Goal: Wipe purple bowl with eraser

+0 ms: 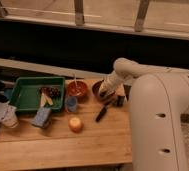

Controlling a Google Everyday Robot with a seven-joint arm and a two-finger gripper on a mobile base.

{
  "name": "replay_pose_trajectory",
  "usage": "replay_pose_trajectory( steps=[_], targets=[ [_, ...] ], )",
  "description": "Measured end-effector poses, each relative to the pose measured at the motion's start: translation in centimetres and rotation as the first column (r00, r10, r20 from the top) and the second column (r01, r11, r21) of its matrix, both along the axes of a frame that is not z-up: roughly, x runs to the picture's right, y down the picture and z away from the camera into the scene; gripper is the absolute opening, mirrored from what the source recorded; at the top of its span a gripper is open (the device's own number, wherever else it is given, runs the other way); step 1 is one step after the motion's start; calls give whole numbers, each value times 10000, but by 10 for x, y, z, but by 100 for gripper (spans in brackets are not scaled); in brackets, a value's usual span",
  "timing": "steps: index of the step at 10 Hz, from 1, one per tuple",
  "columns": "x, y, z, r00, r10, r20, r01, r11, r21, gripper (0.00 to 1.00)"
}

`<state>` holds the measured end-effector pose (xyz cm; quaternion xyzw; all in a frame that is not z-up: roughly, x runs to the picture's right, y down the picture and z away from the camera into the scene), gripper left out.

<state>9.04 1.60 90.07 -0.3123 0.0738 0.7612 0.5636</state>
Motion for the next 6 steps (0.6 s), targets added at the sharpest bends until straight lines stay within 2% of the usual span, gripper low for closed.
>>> replay_pose_trajectory(
  steps=[3, 5, 6],
  targets=[
    [9, -28, 18, 9991, 55, -427, -41, 9995, 323, 0],
    [-9, -35, 27, 9997, -114, -228, 121, 9994, 334, 0],
    [-24, -33, 29, 9997, -205, 99, 202, 9993, 313, 0]
  ],
)
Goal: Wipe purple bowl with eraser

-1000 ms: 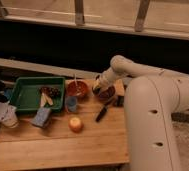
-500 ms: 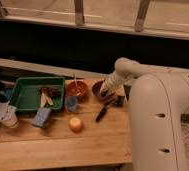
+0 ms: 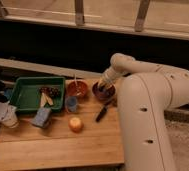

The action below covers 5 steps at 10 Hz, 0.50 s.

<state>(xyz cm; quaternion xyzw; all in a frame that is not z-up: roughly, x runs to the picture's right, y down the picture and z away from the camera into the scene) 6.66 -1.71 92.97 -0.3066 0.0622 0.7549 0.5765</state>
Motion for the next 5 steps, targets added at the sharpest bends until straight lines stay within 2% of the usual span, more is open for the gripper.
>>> replay_pose_trajectory(
  steps=[3, 5],
  targets=[
    [-17, 21, -14, 9984, -53, 568, 63, 9999, -161, 0],
    [-14, 41, -28, 9993, -80, 367, 91, 9995, -307, 0]
  ],
)
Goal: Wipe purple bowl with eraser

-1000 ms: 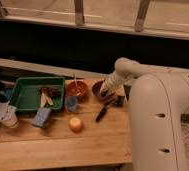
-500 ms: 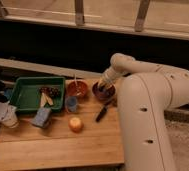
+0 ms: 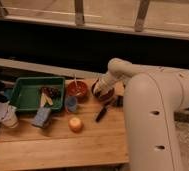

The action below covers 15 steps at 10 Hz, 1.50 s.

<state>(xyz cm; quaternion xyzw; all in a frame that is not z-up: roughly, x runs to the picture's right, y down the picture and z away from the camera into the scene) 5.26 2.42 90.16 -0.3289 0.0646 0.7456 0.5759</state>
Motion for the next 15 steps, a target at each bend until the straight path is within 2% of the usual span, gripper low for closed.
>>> replay_pose_trajectory(
  steps=[2, 4, 5, 7, 9, 11, 13, 15],
  targets=[
    [14, 5, -5, 9987, 143, -483, -147, 9999, -75, 0],
    [32, -5, 0, 9964, 448, -715, -449, 9990, -4, 0],
    [43, -20, 10, 9947, 619, -819, -614, 9981, 87, 0],
    [49, -40, 26, 9948, 670, -766, -656, 9976, 211, 0],
    [33, -53, 41, 9973, 570, -465, -558, 9981, 271, 0],
    [18, -46, 40, 9989, 456, -135, -453, 9988, 195, 0],
    [2, -30, 28, 9993, 319, 180, -321, 9994, 128, 0],
    [-3, -13, 12, 9997, 110, 230, -111, 9999, 49, 0]
  ],
)
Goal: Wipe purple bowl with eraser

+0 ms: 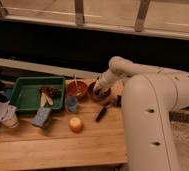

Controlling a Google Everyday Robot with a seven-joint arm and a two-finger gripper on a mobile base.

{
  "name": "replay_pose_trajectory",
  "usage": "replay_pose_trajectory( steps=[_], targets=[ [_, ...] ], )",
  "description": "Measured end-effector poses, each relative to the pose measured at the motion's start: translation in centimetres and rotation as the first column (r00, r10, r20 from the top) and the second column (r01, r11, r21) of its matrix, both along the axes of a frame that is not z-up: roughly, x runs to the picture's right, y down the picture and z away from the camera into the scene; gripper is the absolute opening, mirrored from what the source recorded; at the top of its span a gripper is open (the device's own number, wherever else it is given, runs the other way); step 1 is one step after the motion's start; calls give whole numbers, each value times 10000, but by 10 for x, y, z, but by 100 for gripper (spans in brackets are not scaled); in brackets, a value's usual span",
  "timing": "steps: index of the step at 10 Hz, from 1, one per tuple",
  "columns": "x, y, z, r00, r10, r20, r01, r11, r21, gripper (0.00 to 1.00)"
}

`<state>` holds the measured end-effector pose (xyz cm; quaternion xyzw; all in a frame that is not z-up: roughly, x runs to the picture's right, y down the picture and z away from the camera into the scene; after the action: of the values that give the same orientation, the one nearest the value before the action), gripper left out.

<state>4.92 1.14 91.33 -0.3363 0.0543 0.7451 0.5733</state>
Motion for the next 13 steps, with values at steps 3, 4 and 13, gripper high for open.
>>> replay_pose_trajectory(
  steps=[3, 4, 13],
  targets=[
    [18, 4, -7, 9980, -96, -621, 92, 9999, -63, 0],
    [26, -5, -3, 9966, -115, -816, 117, 9999, 25, 0],
    [-4, -21, 8, 9993, -246, 294, 242, 9996, 160, 0]
  ],
)
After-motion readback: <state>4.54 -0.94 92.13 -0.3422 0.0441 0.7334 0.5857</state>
